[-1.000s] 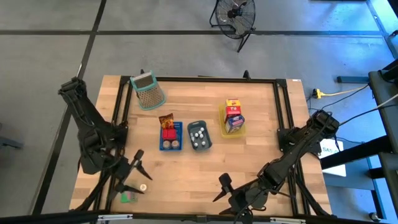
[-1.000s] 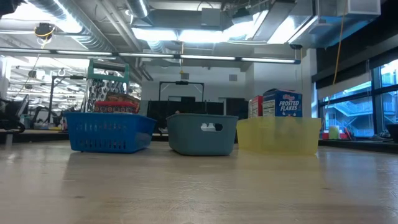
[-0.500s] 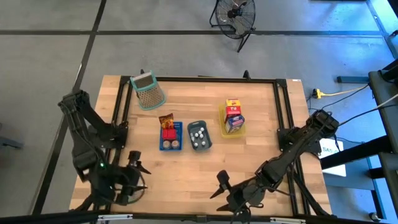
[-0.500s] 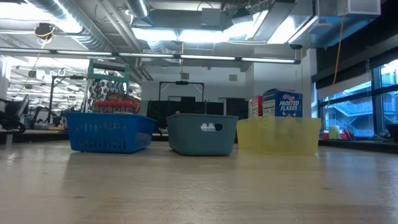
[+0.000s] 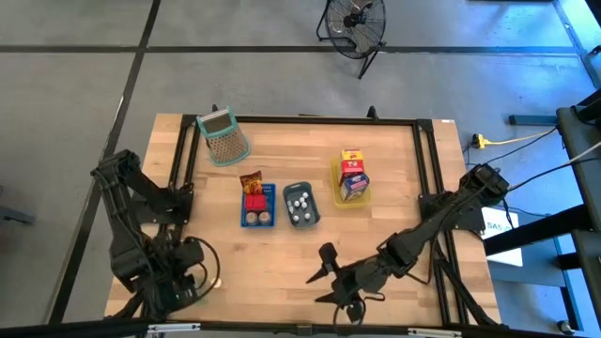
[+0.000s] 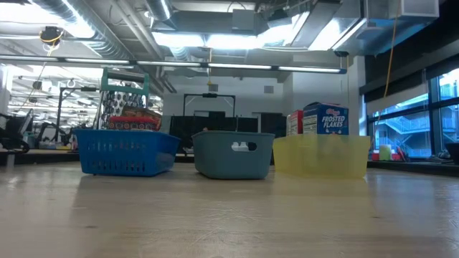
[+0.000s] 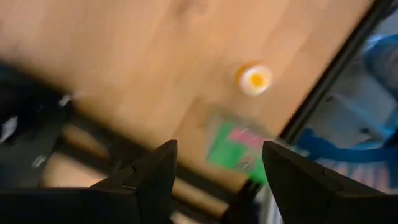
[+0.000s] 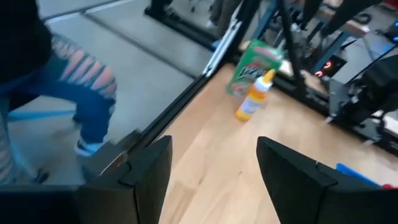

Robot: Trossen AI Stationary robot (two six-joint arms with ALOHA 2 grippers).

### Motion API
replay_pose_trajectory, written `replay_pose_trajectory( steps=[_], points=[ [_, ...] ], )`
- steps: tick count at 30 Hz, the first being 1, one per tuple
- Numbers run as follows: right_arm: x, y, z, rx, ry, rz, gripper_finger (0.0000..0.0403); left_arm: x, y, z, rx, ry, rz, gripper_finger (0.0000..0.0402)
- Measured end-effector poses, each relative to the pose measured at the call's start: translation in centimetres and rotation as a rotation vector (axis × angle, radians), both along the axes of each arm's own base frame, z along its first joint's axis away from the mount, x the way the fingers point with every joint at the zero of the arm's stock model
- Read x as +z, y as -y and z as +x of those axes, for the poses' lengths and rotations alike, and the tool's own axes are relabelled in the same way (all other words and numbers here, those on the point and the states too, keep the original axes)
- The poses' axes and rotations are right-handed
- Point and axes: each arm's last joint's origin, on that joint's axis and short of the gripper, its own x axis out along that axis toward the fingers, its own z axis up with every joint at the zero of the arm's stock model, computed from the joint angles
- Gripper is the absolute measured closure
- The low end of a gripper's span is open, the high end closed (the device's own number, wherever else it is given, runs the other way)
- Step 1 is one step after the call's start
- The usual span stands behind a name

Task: Pick & Place Kitchen Items
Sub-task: Put the green cereal box into the yellow bin

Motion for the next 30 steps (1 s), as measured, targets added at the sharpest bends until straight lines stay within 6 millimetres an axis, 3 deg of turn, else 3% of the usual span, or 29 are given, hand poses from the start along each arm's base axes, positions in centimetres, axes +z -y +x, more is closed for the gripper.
replay_pose_trajectory(
  steps=[3, 17, 27, 30],
  points=[
    [0.4, 0.7, 0.7, -0.034, 0.029, 0.045, 0.0167, 0.0, -0.3, -0.5, -0.002, -0.047, 0.034, 0.0173],
    [1.2, 1.8, 1.9, -0.092, 0.090, 0.147, 0.0167, 0.0, -0.3, -0.4, -0.103, 0.062, 0.114, 0.0172],
    [1.8, 2.0, 2.2, -0.040, 0.189, 0.036, 0.0167, -0.1, -0.3, -0.4, -0.069, 0.060, 0.113, 0.0148],
    [2.5, 2.2, 2.6, 0.014, 0.249, 0.078, 0.0167, 0.0, -0.4, -0.4, -0.055, 0.071, 0.113, 0.0136]
  ],
)
